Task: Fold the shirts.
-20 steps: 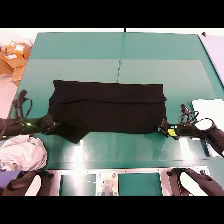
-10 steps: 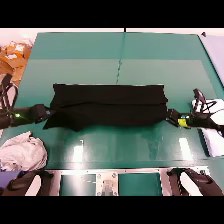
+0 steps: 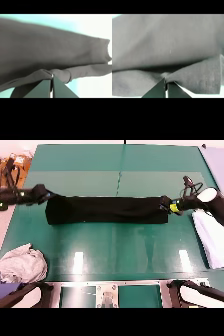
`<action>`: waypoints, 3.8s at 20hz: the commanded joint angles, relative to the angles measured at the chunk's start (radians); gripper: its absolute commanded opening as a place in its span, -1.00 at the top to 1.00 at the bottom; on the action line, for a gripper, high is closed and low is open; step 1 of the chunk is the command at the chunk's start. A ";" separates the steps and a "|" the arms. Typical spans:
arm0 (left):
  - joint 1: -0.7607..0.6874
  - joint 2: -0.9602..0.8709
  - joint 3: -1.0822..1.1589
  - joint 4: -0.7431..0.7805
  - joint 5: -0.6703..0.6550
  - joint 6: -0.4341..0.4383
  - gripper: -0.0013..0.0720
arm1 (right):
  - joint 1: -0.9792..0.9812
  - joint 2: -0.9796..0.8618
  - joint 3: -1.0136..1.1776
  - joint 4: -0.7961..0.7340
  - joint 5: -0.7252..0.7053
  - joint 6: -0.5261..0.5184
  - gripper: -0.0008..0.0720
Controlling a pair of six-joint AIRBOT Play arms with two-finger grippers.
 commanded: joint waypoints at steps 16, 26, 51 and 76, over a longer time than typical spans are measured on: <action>-0.129 -0.518 0.266 -0.066 0.248 0.144 -1.00 | -0.043 -0.379 0.328 -0.003 -0.190 0.026 -0.40; -0.068 -0.517 0.543 -0.065 -0.381 0.044 0.43 | -0.361 -0.484 0.507 0.079 0.234 -0.231 -0.54; -0.705 -0.825 0.556 -0.148 0.335 -0.015 0.89 | -0.203 -0.346 0.753 0.714 0.629 -0.342 0.93; -0.123 -0.634 1.098 0.316 -0.502 -0.213 0.90 | 0.638 -0.514 0.710 0.457 -0.111 -0.096 0.93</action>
